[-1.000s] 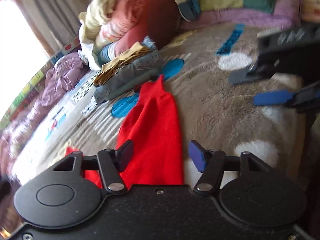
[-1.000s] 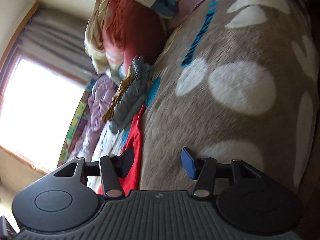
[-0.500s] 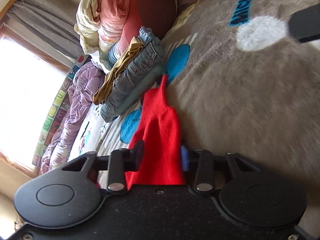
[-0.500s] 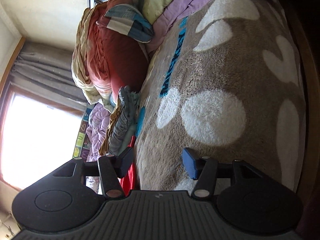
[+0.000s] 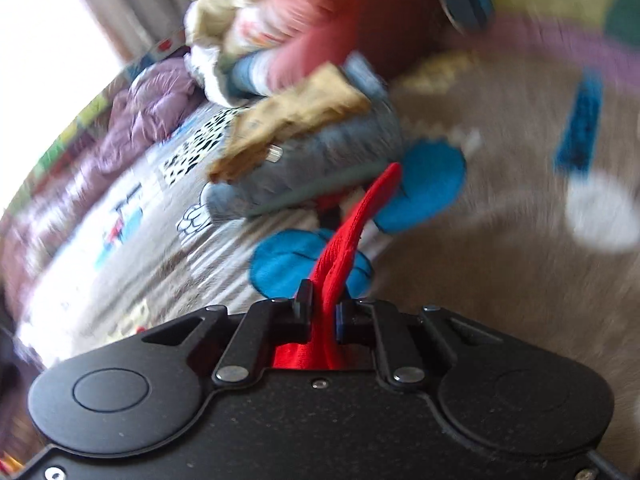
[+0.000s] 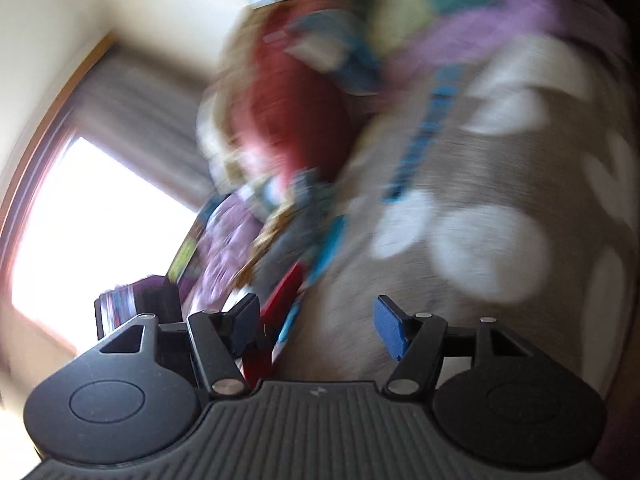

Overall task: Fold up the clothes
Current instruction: 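Lift the held sleeve up with the left gripper, then fold the held red sleeve over the sweater body with the left gripper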

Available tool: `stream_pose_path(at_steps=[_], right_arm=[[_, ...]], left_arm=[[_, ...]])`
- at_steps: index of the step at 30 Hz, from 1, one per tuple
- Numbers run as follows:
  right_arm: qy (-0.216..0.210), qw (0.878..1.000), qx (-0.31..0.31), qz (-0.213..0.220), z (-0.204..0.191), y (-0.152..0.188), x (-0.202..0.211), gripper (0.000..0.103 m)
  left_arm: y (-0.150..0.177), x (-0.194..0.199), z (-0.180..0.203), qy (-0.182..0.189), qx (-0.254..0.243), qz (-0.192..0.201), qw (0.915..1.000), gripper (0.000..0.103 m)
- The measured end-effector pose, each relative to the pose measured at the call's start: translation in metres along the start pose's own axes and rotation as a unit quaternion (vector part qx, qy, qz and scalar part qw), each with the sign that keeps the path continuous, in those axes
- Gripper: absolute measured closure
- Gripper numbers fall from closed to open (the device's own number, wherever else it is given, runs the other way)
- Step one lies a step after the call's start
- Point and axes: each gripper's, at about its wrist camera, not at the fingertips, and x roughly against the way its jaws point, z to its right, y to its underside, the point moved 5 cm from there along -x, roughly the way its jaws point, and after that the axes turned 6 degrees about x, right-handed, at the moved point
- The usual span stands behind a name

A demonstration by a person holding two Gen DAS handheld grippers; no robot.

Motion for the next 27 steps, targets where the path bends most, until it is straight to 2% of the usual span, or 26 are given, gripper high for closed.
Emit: stream_pose_path(at_steps=[2,4,7,10,16,20,23,27], right_arm=[[-0.033,0.997,0.071,-0.028,-0.029,0.011,-0.006,0.034],[-0.061,0.987,0.136,-0.068,-0.056,0.029,-0.015,0.033],[-0.078,0.963,0.23,-0.119,-0.09,0.061,-0.026,0.033],[-0.092,0.942,0.286,-0.152,-0.114,0.088,-0.034,0.033],[-0.085,0.894,0.405,-0.173,-0.145,0.133,-0.035,0.034],[-0.082,0.867,0.457,-0.179,-0.155,0.155,-0.034,0.035],[-0.078,0.857,0.475,-0.183,-0.157,0.164,-0.028,0.037],[-0.072,0.852,0.486,-0.181,-0.157,0.168,-0.03,0.037]], left_arm=[[-0.007,0.017,-0.02,0.011,0.036,0.012,0.9992,0.094],[-0.012,0.034,-0.036,0.017,0.06,0.024,0.9978,0.094],[-0.017,0.055,-0.058,0.019,0.081,0.042,0.9956,0.094],[-0.017,0.069,-0.083,0.018,0.104,0.056,0.9928,0.094],[-0.001,0.093,-0.127,0.014,0.142,0.076,0.9868,0.094],[0.01,0.109,-0.155,0.01,0.166,0.089,0.9821,0.094],[0.025,0.115,-0.177,0.007,0.187,0.091,0.978,0.095],[0.047,0.121,-0.205,0.004,0.217,0.093,0.9717,0.095]])
